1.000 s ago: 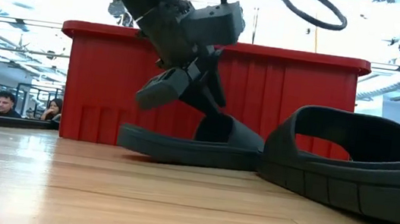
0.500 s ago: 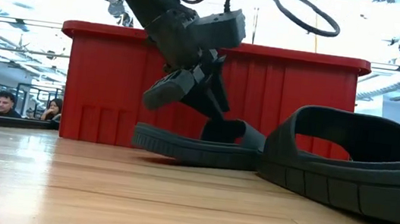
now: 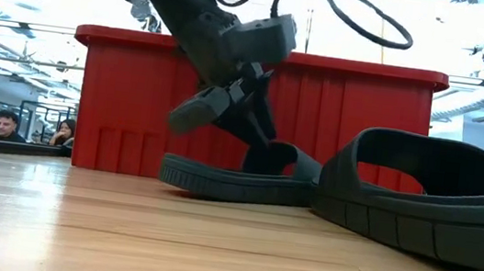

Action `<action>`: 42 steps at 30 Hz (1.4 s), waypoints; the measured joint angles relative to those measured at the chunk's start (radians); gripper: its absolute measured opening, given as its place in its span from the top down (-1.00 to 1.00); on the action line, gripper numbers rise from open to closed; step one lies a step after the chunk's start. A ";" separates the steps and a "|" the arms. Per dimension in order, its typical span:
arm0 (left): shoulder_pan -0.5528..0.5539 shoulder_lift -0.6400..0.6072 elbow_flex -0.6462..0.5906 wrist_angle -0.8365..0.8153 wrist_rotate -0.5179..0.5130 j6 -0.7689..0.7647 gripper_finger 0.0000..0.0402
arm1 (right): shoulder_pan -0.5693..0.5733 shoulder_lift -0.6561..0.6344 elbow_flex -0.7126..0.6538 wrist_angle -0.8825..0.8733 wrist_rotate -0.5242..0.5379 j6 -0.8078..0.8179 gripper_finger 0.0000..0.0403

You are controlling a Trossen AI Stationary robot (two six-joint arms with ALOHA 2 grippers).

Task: Pick and place slides into bin
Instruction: Put the black slide into the red bin

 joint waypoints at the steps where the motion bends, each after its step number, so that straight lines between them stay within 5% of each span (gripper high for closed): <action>1: 0.007 0.000 0.000 0.001 0.000 -0.003 0.35 | 0.000 0.000 0.000 0.000 0.000 0.000 0.31; 14: 0.051 0.018 -0.001 0.049 -0.052 0.078 0.36 | 0.000 0.000 0.000 0.000 0.000 -0.026 0.31; 22: 0.053 0.017 -0.001 0.051 0.016 0.040 0.94 | 0.000 0.000 0.000 0.002 0.003 -0.028 0.31; 27: 0.045 0.014 0.000 0.045 0.044 -0.007 0.97 | 0.000 0.000 0.000 0.008 0.003 -0.029 0.31; 35: 0.041 -0.116 0.023 -0.044 0.188 -0.072 0.99 | 0.000 0.000 0.000 0.007 0.004 -0.027 0.31; 42: 0.043 -0.314 0.026 -0.088 0.190 -0.173 0.99 | 0.000 0.000 0.000 0.007 0.004 -0.043 0.31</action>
